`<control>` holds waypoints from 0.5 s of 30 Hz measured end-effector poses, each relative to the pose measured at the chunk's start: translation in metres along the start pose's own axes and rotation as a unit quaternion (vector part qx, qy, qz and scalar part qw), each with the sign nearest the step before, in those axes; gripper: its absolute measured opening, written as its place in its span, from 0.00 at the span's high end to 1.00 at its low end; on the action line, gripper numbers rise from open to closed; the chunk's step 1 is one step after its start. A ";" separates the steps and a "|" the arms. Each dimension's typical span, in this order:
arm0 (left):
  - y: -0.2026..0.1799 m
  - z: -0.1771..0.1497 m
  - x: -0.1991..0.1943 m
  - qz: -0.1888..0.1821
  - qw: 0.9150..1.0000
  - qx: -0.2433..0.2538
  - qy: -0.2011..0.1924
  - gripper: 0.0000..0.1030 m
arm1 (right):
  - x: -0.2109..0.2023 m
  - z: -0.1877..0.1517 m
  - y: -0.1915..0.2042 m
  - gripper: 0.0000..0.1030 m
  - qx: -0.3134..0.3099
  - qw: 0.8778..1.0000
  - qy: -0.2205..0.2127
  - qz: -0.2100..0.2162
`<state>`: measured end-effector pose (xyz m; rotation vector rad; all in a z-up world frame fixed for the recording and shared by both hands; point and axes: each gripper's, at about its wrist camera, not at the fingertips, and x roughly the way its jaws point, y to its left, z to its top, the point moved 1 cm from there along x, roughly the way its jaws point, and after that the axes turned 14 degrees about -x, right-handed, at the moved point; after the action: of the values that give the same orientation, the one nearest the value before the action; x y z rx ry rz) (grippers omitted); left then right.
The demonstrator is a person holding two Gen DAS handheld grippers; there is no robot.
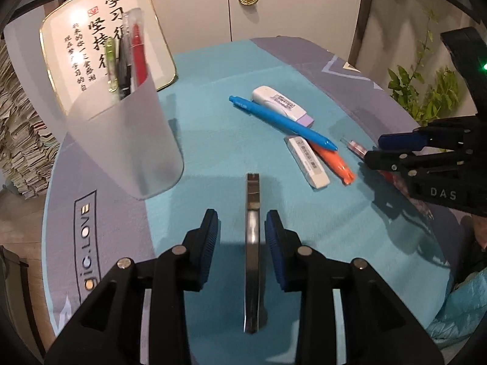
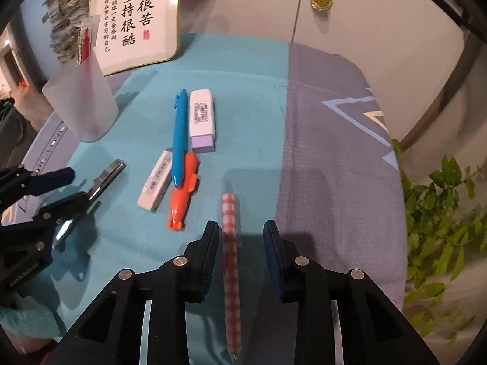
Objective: Organize stationery
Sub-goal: 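Grasp the metal ruler with the left gripper while the right gripper grasps the pink pencil, then lift the ruler with the left gripper while the right gripper lifts the pink pencil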
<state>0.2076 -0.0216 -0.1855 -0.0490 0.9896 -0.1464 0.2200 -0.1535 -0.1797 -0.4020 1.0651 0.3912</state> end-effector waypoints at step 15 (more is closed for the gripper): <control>-0.005 0.019 0.017 -0.024 0.999 -0.008 0.021 0.92 | 0.009 0.012 -0.006 0.86 0.013 1.000 -0.005 0.016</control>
<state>0.2318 -0.0296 -0.1885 -0.0841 1.0320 -0.1847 0.2361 -0.1515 -0.1813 -0.3590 1.0674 0.4070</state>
